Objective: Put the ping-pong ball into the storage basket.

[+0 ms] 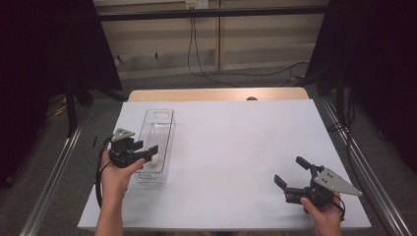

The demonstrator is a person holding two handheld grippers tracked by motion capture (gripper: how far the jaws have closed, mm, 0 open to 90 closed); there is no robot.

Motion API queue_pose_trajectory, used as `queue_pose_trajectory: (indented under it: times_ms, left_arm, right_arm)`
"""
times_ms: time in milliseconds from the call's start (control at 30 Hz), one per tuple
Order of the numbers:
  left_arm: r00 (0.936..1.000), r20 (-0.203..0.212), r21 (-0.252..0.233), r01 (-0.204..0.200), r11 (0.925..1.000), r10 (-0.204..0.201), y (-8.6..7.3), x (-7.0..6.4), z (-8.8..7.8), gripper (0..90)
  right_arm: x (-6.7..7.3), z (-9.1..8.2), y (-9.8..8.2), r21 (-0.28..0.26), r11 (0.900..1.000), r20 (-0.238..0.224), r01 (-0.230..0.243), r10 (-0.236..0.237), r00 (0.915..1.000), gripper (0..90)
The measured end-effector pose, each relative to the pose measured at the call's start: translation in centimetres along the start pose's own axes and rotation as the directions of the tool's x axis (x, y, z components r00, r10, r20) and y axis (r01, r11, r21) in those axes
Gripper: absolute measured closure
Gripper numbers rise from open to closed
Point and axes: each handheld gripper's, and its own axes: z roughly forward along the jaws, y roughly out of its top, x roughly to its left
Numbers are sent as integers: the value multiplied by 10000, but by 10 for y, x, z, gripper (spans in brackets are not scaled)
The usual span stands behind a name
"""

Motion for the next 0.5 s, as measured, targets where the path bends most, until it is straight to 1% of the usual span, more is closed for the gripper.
queue_pose_trajectory:
  times_ms: [33,100,133,167,200,267,300,333,433,467,500]
  left_arm:
    - [10000,45,-85,44,10000,-43,-1,-1,-1,333]
    - [10000,48,-283,-8,9996,9,-2,-4,-4,309]
    - [9997,59,-395,-217,9990,219,-2,-5,-5,285]
    - [9997,52,-585,-248,9980,251,-3,-8,-7,269]
    - [9994,10,-617,-354,9975,355,-3,-9,-9,262]
    - [9993,26,-974,-357,9946,361,-5,-12,-12,223]
    - [9996,-84,-1150,-283,9930,275,-7,-12,-14,212]
    - [9995,-142,-1206,-290,9923,275,-9,-12,-15,190]
    - [9998,-191,-1471,-109,9891,81,-15,-13,-17,161]
    - [9999,-165,-1494,-34,9888,9,-18,-13,-18,140]
    - [9997,-254,-1512,-48,9885,10,-20,-13,-19,131]
  right_arm:
    - [0,0,0,-11,10000,24,-1,1,10000,21]
    - [0,-1,0,-63,10000,39,-22,22,10000,22]
    - [0,-2,1,-81,10000,36,-22,22,10000,21]
    - [0,-2,1,-96,9999,59,-31,32,10000,22]
    - [0,-2,1,-82,10000,50,-36,36,10000,21]
    - [0,-2,1,-84,10000,48,-46,46,10000,21]
    - [0,-2,1,-81,10000,34,-51,51,10000,21]
    - [0,-2,1,-82,10000,23,-37,37,10000,22]
    - [-1,-2,1,-111,9999,29,-15,15,10000,21]
    - [-1,-2,1,-125,9999,9,-44,44,10000,21]
    - [-1,-3,1,-119,9999,37,-31,31,10000,21]
